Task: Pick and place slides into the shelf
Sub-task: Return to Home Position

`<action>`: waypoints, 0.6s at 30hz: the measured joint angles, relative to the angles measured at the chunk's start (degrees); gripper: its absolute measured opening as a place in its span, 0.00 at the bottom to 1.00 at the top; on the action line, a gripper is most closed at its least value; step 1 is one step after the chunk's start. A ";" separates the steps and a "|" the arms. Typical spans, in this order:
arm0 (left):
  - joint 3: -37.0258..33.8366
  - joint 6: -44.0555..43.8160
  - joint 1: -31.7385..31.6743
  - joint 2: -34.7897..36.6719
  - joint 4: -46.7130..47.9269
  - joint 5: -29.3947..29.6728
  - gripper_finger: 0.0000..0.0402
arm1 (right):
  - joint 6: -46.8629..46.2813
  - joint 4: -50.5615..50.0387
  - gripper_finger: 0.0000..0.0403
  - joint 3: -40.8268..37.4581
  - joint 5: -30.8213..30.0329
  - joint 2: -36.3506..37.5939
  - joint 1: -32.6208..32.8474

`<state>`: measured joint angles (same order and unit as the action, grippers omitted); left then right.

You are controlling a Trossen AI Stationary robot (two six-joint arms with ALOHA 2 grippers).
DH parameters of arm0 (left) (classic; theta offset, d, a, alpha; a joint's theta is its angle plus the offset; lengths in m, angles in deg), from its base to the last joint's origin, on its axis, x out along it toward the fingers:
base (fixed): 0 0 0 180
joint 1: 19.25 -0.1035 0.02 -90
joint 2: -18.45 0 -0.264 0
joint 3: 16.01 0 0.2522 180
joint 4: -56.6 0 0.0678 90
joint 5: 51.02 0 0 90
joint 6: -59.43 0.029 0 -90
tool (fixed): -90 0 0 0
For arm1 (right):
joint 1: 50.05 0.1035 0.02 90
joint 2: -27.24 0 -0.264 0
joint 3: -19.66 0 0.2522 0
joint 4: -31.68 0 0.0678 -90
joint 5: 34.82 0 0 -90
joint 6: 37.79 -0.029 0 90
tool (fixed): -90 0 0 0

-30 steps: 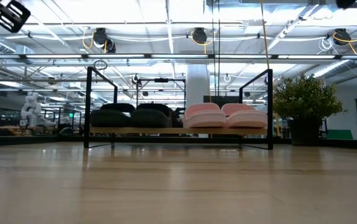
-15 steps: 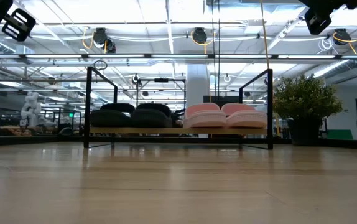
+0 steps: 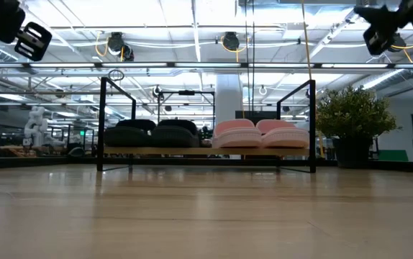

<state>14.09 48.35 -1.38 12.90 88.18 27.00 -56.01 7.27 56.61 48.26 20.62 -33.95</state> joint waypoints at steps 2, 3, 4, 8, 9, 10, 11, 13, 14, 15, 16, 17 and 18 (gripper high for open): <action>-1.53 1.02 -0.18 -0.01 -3.12 0.00 0.21 | -1.57 1.84 0.49 -3.07 0.05 1.33 0.00; -2.17 1.22 -0.40 0.01 -4.53 0.00 0.21 | -2.11 3.24 0.49 -4.84 0.80 1.97 0.00; -2.94 1.44 -0.70 0.01 -5.37 0.02 0.21 | -2.30 4.87 0.49 -6.59 1.28 2.58 0.00; -6.22 1.78 -2.61 0.01 -8.00 0.02 0.21 | -2.10 9.75 0.49 -12.12 1.26 6.31 0.00; -6.98 1.77 -3.29 0.01 -8.94 0.00 0.21 | -2.62 9.96 0.49 -13.10 1.20 6.63 0.00; -7.65 1.60 -3.95 0.01 -9.13 -0.19 0.21 | -3.24 9.96 0.49 -13.82 1.18 6.52 -0.02; -8.21 1.47 -4.64 -0.02 -8.94 -0.78 0.21 | -3.84 9.50 0.49 -14.39 1.19 6.51 -0.02; -8.85 1.53 -6.00 0.01 -9.09 -2.09 0.21 | -4.62 9.96 0.49 -14.91 1.15 6.47 -0.04; -9.07 1.75 -6.67 0.05 -9.21 -2.62 0.21 | -4.71 10.13 0.49 -15.04 1.11 6.54 -0.04; -9.22 1.94 -7.33 0.07 -9.15 -3.18 0.21 | -4.71 10.16 0.49 -15.12 1.11 6.52 -0.04; -9.25 2.00 -7.95 0.07 -9.10 -3.58 0.21 | -4.71 9.99 0.49 -15.20 1.11 6.51 -0.04; -9.26 2.33 -8.50 0.07 -9.12 -4.14 0.21 | -4.71 9.90 0.49 -15.23 1.11 6.50 -0.04; -9.26 3.02 -9.00 0.07 -9.36 -4.81 0.21 | -4.72 9.99 0.49 -15.23 1.15 6.52 -0.04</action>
<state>4.82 51.37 -10.38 12.97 78.82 22.19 -60.72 17.26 41.38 49.41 27.14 -34.00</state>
